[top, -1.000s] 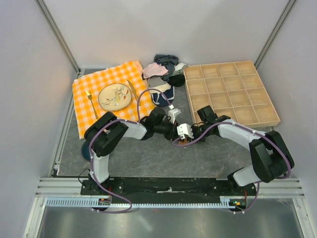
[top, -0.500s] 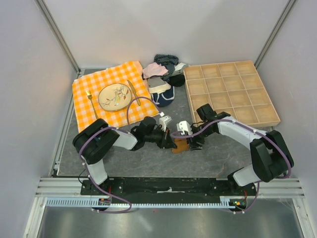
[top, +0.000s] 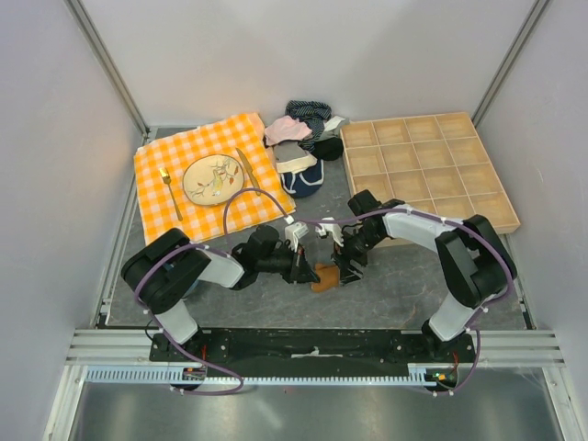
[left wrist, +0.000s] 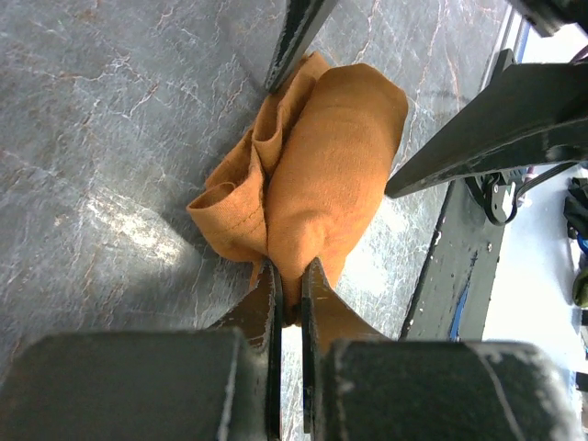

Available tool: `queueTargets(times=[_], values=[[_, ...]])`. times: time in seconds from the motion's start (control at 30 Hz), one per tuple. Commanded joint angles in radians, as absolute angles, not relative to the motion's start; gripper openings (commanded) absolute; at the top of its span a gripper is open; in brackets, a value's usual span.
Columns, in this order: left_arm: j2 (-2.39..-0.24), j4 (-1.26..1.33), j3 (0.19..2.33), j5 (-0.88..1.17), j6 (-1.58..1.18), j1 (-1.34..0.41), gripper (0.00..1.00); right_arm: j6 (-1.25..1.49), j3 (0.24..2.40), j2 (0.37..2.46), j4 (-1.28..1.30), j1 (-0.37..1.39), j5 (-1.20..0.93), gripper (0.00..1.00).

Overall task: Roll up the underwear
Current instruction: Pick up the underwear from the center of the board.

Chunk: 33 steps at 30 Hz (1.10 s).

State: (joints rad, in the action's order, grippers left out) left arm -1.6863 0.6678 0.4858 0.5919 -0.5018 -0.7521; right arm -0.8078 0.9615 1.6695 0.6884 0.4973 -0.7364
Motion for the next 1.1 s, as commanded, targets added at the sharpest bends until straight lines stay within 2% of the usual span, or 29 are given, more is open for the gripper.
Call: queueTargets(times=[0.0, 0.27, 0.37, 0.4, 0.47, 0.5, 0.53, 0.57, 0.6, 0.7, 0.73, 0.77, 0.87, 1.07], values=[[-1.681, 0.664, 0.457, 0.549, -0.526, -0.749, 0.02, -0.664, 0.991, 1.710, 0.614, 0.506, -0.721, 0.80], [-1.672, 0.670, 0.456, 0.545, -0.528, -0.750, 0.02, -0.620, 0.999, 1.805, 0.612, 0.508, -0.696, 0.72], [-1.667, 0.670, 0.456, 0.531, -0.528, -0.750, 0.02, -0.652, 1.023, 1.844, 0.667, 0.509, -0.744, 0.59], [-1.666, 0.670, 0.456, 0.528, -0.528, -0.749, 0.02, -0.663, 1.034, 1.853, 0.687, 0.514, -0.750, 0.50], [-1.660, 0.670, 0.456, 0.515, -0.528, -0.750, 0.02, -0.676, 1.048, 1.871, 0.707, 0.518, -0.759, 0.42], [-1.658, 0.669, 0.457, 0.512, -0.529, -0.750, 0.02, -0.678, 1.048, 1.873, 0.710, 0.520, -0.759, 0.33], [-1.654, 0.663, 0.459, 0.503, -0.528, -0.750, 0.02, -0.680, 1.052, 1.876, 0.716, 0.522, -0.765, 0.29], [-1.641, 0.657, 0.459, 0.494, -0.528, -0.750, 0.05, -0.684, 1.054, 1.876, 0.719, 0.522, -0.768, 0.24], [-1.632, 0.652, 0.459, 0.485, -0.526, -0.750, 0.07, -0.686, 1.054, 1.875, 0.721, 0.523, -0.775, 0.14], [-1.580, 0.612, 0.459, 0.436, -0.515, -0.749, 0.23, -0.695, 1.052, 1.846, 0.721, 0.523, -0.798, 0.05], [-1.559, 0.598, 0.457, 0.413, -0.511, -0.747, 0.26, -0.698, 1.052, 1.838, 0.718, 0.523, -0.801, 0.04], [-1.537, 0.569, 0.457, 0.397, -0.506, -0.746, 0.36, -0.699, 1.052, 1.830, 0.719, 0.523, -0.810, 0.02], [-1.430, 0.482, 0.459, 0.342, -0.483, -0.741, 0.47, -0.704, 1.049, 1.792, 0.718, 0.519, -0.834, 0.00], [-1.146, 0.257, 0.497, 0.218, -0.417, -0.724, 0.62, -0.696, 1.063, 1.700, 0.715, 0.462, -0.891, 0.00]])
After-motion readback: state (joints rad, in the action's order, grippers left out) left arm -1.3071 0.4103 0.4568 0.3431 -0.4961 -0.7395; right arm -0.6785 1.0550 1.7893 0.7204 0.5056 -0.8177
